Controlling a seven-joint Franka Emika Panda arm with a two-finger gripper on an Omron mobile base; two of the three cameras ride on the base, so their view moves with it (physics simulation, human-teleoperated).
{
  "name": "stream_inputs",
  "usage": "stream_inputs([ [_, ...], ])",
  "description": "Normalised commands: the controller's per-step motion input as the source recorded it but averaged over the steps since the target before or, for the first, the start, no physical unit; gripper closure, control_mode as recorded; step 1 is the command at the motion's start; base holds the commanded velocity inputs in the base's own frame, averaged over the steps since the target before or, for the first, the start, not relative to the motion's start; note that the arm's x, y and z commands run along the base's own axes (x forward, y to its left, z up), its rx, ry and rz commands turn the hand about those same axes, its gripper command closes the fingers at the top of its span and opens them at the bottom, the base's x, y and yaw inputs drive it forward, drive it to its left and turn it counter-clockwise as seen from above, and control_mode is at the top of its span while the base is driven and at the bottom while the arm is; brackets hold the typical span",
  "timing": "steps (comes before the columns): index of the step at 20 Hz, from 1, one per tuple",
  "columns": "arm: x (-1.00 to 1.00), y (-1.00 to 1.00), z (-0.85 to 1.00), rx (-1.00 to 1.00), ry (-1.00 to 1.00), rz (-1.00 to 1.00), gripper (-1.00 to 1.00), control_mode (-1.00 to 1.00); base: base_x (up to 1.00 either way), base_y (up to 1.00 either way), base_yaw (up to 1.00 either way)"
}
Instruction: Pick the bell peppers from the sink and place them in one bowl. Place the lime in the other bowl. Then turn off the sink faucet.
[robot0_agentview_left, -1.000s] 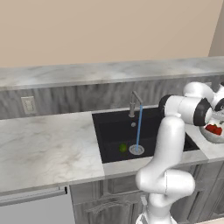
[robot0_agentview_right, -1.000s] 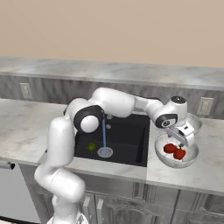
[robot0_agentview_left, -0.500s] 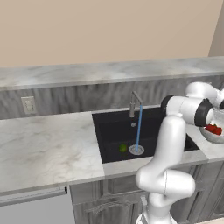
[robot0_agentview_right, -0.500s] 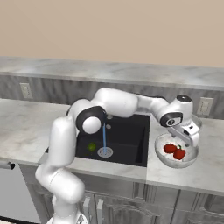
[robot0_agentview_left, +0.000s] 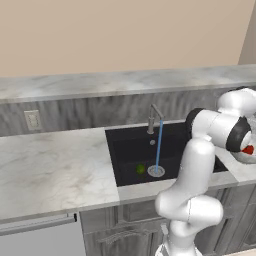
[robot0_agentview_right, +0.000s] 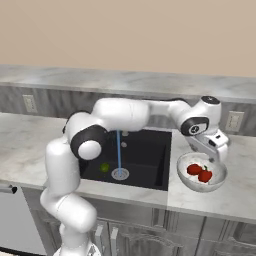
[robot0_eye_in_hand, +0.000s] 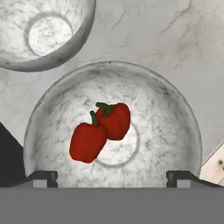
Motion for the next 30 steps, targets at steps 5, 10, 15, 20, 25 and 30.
stream_inputs([
  [5,-0.47,0.75,0.09,-0.01,0.03,0.11,-1.0,-1.0,0.0,0.0,0.0],
  [10,-0.49,0.91,0.0,0.0,0.08,0.19,-1.0,-1.0,0.0,0.0,0.0],
  [15,-0.4,0.97,0.03,0.0,0.06,0.22,-1.0,-1.0,0.0,0.0,0.0],
  [20,-0.27,1.0,0.02,0.0,0.05,0.25,-1.0,-1.0,0.0,0.0,0.0],
  [25,-0.14,0.99,0.0,0.0,0.06,0.3,-1.0,-1.0,0.0,0.0,0.0],
  [30,-0.02,0.95,0.0,0.04,0.11,0.34,-1.0,-1.0,0.0,0.0,0.0],
])
